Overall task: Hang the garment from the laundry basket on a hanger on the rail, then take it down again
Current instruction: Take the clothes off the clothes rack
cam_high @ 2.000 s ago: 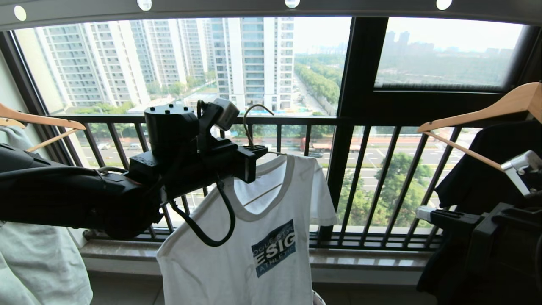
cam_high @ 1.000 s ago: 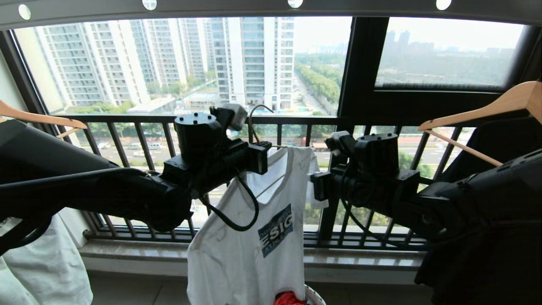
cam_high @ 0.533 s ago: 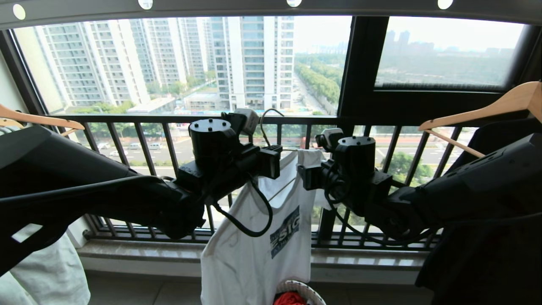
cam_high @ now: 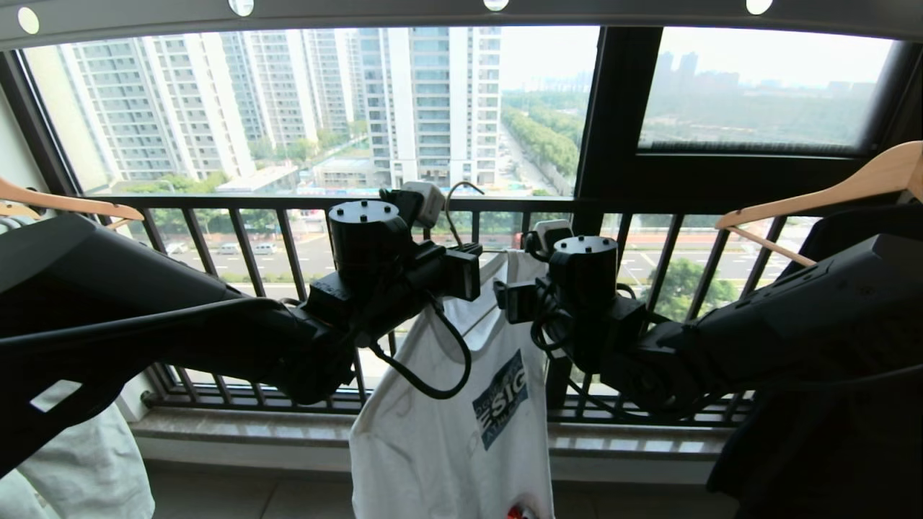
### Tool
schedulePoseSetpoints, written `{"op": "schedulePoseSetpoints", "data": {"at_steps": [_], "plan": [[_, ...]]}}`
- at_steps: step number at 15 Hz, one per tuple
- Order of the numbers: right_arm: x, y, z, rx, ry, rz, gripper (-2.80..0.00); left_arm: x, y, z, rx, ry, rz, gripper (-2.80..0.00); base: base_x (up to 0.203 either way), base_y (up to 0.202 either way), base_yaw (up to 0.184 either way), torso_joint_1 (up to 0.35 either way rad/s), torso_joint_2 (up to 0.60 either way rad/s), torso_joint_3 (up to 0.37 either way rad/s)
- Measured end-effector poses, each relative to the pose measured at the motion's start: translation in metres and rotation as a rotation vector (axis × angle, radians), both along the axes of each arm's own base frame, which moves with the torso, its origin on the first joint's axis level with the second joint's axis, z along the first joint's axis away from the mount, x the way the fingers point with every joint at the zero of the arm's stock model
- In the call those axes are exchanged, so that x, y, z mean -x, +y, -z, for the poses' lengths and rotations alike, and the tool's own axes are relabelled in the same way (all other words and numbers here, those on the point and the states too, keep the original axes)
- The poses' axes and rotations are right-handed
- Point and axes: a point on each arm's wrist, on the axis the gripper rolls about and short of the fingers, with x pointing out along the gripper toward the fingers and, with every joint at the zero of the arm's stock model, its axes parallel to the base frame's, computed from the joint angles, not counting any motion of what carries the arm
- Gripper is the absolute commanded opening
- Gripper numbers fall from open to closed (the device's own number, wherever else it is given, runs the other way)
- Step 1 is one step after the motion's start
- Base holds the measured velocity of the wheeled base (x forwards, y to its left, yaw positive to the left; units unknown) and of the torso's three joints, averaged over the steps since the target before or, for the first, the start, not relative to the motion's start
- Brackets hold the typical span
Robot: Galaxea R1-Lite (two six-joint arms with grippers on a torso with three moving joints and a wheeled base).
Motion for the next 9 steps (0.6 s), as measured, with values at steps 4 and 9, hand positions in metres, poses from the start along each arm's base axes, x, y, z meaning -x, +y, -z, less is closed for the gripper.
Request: {"op": "schedulePoseSetpoints", "data": {"at_steps": [4,9], "plan": [[0.0,0.003,0.001,0.019,-0.005,0.014,0.0,0.001,0.0,-0.002,0.003,-0.003,0.0,-2.8,0.0,0.0,0.0,0.0,0.0,0.0],[-0.01,0.002,0.002,0.067,-0.031,0.106,0.0,0.002,0.002,-0.005,0.009,-0.011,-0.004,-2.8,0.0,0.0,0.0,0.0,0.0,0.0]]}}
